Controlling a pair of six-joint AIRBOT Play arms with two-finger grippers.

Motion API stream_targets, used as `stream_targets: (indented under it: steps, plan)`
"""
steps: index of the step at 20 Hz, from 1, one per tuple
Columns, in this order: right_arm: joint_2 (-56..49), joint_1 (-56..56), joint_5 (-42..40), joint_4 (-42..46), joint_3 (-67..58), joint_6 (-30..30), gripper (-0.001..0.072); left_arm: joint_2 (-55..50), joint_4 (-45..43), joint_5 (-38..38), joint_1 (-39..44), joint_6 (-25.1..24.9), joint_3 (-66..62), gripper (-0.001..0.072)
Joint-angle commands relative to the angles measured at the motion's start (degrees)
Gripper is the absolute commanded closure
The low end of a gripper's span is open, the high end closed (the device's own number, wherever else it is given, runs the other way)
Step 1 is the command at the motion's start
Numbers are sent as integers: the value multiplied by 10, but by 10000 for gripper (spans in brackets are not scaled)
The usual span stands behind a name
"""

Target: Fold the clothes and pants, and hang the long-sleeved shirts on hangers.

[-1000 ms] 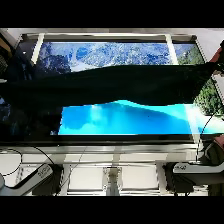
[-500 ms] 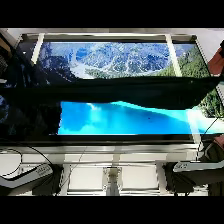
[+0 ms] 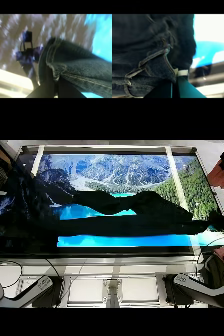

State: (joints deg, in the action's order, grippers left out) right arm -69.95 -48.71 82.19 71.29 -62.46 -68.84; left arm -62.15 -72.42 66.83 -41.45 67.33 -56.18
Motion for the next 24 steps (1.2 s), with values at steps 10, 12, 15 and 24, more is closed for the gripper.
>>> stream_targets:
  steps: [10,12,15,24]
  plan:
    - [50,-68,-53,191,102,4,686,43,-94,-21,-23,-68,103,683]
    - [45,-68,-52,195,100,6,686,37,-94,-21,-22,-71,103,681]
    - [38,-68,-41,196,100,10,682,32,-89,-10,-21,-89,103,525]
    - [36,-66,-32,191,37,30,224,32,-34,-13,22,-98,3,330]
